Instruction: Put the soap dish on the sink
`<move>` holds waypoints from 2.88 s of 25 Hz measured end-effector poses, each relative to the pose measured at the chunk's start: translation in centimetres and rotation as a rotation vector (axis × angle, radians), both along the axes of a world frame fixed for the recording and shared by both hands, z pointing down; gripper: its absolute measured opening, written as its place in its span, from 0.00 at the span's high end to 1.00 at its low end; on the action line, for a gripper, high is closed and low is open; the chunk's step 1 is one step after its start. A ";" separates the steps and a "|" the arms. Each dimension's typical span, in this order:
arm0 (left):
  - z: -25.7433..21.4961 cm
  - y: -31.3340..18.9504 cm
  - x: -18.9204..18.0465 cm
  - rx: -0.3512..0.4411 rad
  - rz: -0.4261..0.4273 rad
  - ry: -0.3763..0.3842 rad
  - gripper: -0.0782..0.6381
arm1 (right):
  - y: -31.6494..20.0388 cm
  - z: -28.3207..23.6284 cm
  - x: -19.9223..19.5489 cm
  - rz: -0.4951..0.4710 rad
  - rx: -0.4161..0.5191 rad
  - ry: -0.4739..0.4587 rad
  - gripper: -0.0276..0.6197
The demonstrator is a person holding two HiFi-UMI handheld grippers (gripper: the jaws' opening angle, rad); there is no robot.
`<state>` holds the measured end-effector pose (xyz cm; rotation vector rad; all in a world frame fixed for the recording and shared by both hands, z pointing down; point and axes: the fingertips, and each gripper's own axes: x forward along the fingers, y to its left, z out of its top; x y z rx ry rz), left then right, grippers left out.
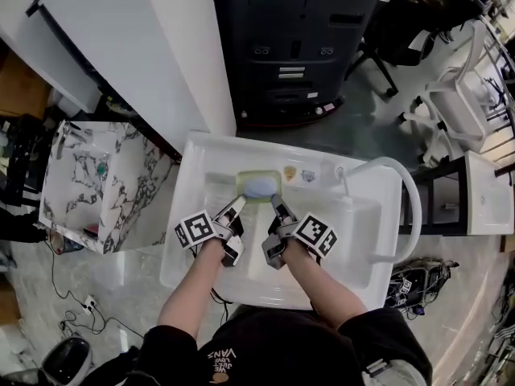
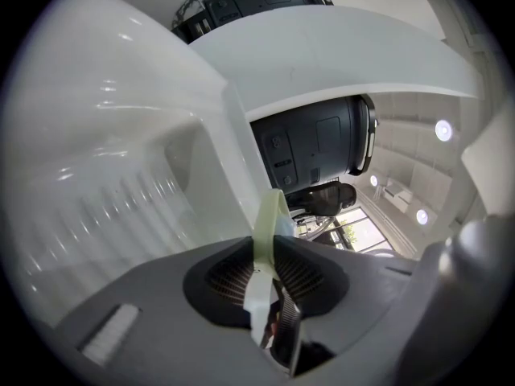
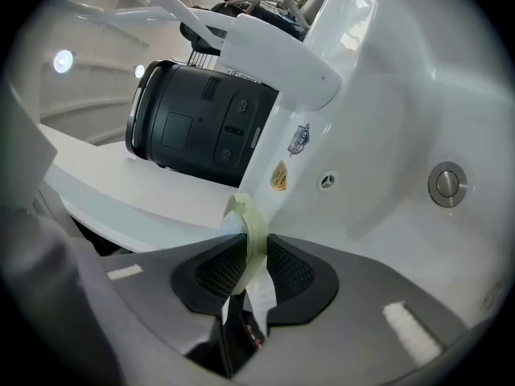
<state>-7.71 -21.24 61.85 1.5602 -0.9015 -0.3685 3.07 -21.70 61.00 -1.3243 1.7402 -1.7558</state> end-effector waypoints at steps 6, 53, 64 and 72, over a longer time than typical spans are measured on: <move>1.0 -1.0 0.1 -0.015 0.017 0.002 0.71 | -0.8 1.0 0.1 0.014 -0.015 0.003 0.84; 3.1 -5.2 0.7 -0.077 0.008 -0.024 0.71 | -3.7 2.8 0.9 0.068 -0.028 -0.003 0.84; 3.2 -5.2 0.5 -0.095 -0.021 -0.010 0.71 | -3.4 2.2 0.8 0.027 -0.003 0.011 0.76; 2.8 -5.4 0.7 -0.069 -0.030 0.003 0.71 | -2.6 2.1 1.2 -0.020 0.018 0.111 0.76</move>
